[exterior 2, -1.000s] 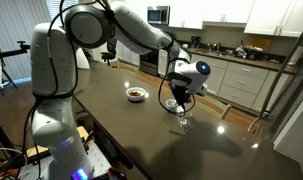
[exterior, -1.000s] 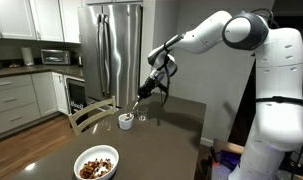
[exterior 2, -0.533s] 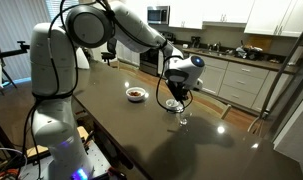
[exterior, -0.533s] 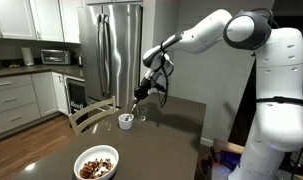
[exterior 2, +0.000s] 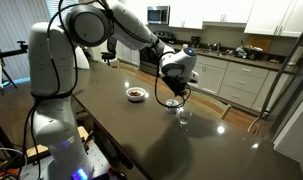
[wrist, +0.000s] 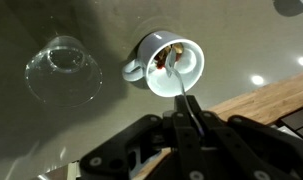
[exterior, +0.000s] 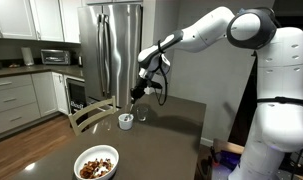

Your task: Get one spoon of the objects from the bowl and put it in the light gray cup

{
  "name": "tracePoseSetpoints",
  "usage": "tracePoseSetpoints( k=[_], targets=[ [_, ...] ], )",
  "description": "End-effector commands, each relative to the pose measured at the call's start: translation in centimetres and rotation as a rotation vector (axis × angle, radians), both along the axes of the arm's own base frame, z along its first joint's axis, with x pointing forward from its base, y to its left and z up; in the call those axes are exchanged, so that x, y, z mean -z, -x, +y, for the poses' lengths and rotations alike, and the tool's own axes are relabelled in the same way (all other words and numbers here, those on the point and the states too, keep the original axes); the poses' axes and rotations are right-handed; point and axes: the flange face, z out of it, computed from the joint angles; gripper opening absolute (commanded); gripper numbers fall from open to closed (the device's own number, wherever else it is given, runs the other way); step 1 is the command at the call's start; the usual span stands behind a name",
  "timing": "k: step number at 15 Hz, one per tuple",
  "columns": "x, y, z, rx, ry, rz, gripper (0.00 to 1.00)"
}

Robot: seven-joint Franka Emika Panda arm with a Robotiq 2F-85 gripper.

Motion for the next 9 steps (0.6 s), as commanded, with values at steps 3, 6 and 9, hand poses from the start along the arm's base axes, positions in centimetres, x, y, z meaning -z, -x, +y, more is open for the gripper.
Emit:
tracePoseSetpoints(
  k=[3, 6, 9],
  targets=[
    [-0.9, -0.1, -0.1, -0.009, 0.018, -0.009, 0.05],
    [-0.6, -0.2, 0.1, -0.011, 0.016, -0.004, 0.05],
    [-0.7, -0.2, 0.1, -0.011, 0.018, -0.006, 0.03]
  ],
)
